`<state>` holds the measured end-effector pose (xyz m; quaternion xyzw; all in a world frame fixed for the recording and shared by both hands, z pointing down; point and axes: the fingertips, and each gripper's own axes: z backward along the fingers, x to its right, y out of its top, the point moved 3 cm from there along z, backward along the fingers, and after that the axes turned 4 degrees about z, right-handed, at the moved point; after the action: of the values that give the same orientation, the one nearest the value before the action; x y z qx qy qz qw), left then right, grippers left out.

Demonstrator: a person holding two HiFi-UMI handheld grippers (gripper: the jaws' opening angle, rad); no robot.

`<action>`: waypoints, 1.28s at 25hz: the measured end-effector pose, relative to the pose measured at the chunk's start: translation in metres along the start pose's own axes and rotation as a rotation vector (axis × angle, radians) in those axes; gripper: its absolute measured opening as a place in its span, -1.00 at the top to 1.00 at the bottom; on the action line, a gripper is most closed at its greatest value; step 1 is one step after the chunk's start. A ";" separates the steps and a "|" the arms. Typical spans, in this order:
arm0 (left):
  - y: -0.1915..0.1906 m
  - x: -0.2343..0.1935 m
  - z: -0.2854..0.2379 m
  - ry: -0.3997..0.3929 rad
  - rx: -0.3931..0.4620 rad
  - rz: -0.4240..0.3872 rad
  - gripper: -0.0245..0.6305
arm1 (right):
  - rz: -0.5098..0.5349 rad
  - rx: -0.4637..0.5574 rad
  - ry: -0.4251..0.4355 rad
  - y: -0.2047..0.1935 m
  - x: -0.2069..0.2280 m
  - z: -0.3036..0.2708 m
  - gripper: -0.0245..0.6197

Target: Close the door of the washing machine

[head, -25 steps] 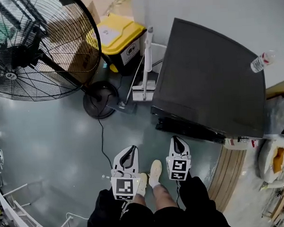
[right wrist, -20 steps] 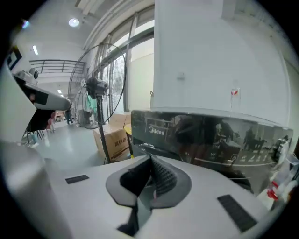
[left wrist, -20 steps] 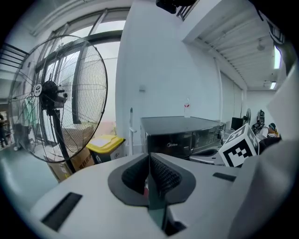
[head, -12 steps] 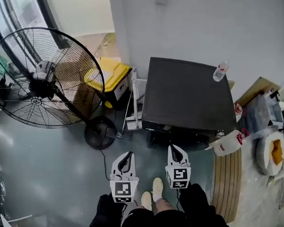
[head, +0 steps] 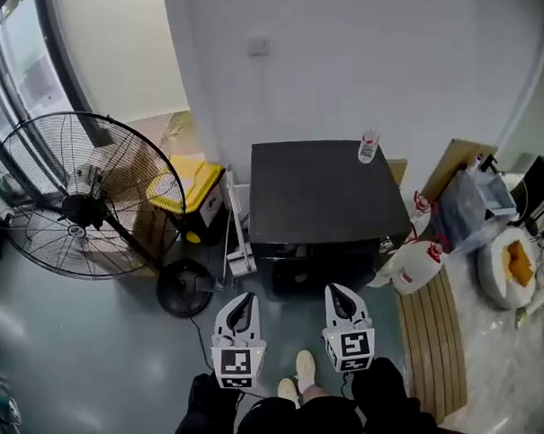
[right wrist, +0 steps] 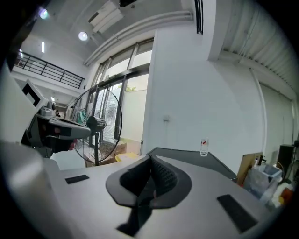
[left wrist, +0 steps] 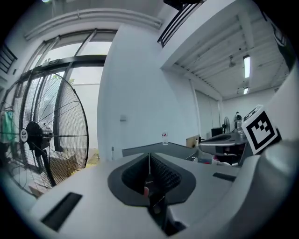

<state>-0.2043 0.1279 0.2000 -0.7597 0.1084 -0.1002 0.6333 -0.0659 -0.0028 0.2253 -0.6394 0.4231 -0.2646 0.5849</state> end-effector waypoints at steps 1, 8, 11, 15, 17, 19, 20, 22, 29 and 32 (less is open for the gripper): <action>0.003 0.007 0.004 -0.015 0.003 -0.004 0.84 | 0.000 0.004 -0.013 0.003 0.002 0.012 0.87; 0.025 0.082 0.031 -0.114 0.001 -0.038 0.84 | -0.009 0.022 -0.075 0.015 0.032 0.099 0.87; 0.030 0.103 0.036 -0.139 0.007 -0.047 0.84 | -0.008 0.024 -0.093 0.013 0.041 0.120 0.87; 0.033 0.126 0.045 -0.158 0.011 -0.057 0.84 | -0.011 0.029 -0.107 0.015 0.049 0.146 0.87; 0.034 0.136 0.050 -0.157 0.008 -0.053 0.84 | -0.009 0.030 -0.115 0.012 0.056 0.160 0.87; 0.030 0.147 0.054 -0.153 0.002 -0.046 0.84 | -0.011 0.018 -0.118 0.005 0.062 0.173 0.87; 0.028 0.151 0.054 -0.152 0.000 -0.045 0.84 | -0.015 0.015 -0.118 0.003 0.064 0.177 0.87; 0.025 0.158 0.053 -0.149 -0.007 -0.043 0.84 | -0.026 0.018 -0.117 0.001 0.068 0.181 0.87; 0.018 0.180 0.057 -0.170 -0.026 -0.046 0.84 | -0.038 0.023 -0.121 -0.007 0.075 0.194 0.87; 0.017 0.185 0.059 -0.176 -0.028 -0.051 0.84 | -0.029 0.025 -0.128 -0.010 0.077 0.197 0.87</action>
<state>-0.0106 0.1266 0.1755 -0.7769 0.0346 -0.0477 0.6269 0.1397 0.0347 0.1879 -0.6539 0.3722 -0.2369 0.6147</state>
